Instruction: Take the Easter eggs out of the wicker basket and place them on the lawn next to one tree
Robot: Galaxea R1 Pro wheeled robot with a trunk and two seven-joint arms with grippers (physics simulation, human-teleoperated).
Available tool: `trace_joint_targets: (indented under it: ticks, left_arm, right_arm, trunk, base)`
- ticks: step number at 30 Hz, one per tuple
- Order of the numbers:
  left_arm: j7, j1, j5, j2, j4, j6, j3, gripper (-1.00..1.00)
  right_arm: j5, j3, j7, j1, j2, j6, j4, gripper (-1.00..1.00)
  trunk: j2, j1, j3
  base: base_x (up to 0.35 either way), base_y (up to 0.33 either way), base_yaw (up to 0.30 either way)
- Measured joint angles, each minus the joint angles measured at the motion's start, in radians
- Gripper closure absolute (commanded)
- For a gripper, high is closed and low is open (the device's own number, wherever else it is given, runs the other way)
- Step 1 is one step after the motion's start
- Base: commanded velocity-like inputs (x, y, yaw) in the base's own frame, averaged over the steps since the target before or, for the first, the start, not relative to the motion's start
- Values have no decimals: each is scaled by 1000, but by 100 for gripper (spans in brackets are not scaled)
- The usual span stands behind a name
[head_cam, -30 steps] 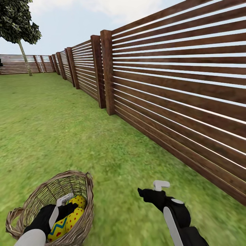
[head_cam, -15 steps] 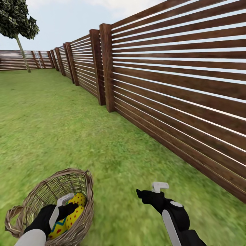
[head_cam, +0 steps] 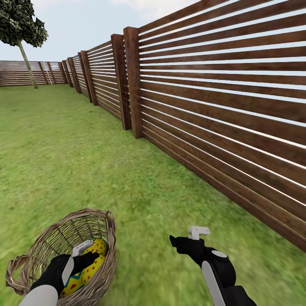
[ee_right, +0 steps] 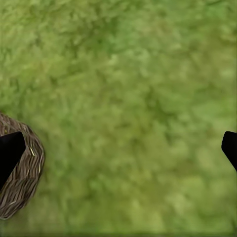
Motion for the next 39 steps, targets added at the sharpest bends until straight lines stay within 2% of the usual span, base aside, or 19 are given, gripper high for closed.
trace_joint_targets:
  ticks: [2, 6, 13, 17, 33, 36, 39]
  left_arm:
    - [-1, 0, 0, 0, 0, 0, 0, -100]
    - [-1, 0, 0, -1, 0, 0, 0, -100]
    - [-1, 0, 0, -1, 0, 0, 0, -100]
    - [-1, 0, 0, -1, 0, 0, 0, -100]
    - [-1, 1, -2, -5, 0, -1, -1, -100]
    - [-1, 1, -2, -6, 0, -1, -2, -100]
    - [0, 1, -2, -6, 0, -1, -2, -100]
  right_arm:
    - [0, 0, 0, 0, 0, 0, 0, -100]
    - [0, 0, 0, 0, 0, 0, 0, -100]
    - [0, 0, 0, 0, 0, 0, 0, -100]
    - [0, 0, 0, 1, 0, 0, 0, -100]
    - [0, 0, 0, 1, 0, 0, 0, -100]
    - [0, 0, 0, 1, 0, 0, 0, -100]
    - [-1, 0, -1, 1, 0, 0, 0, -100]
  trunk:
    - [0, 0, 0]
    - [-1, 2, -15]
    - [-1, 2, -15]
    - [-2, 4, -31]
    - [-2, 4, -31]
    - [-3, 5, -42]
    - [-3, 5, -43]
  base:
    - [0, 0, 0]
    - [0, 0, 0]
    - [0, 0, 0]
    - [0, 0, 0]
    - [0, 0, 0]
    - [0, 0, 0]
    - [0, 0, 0]
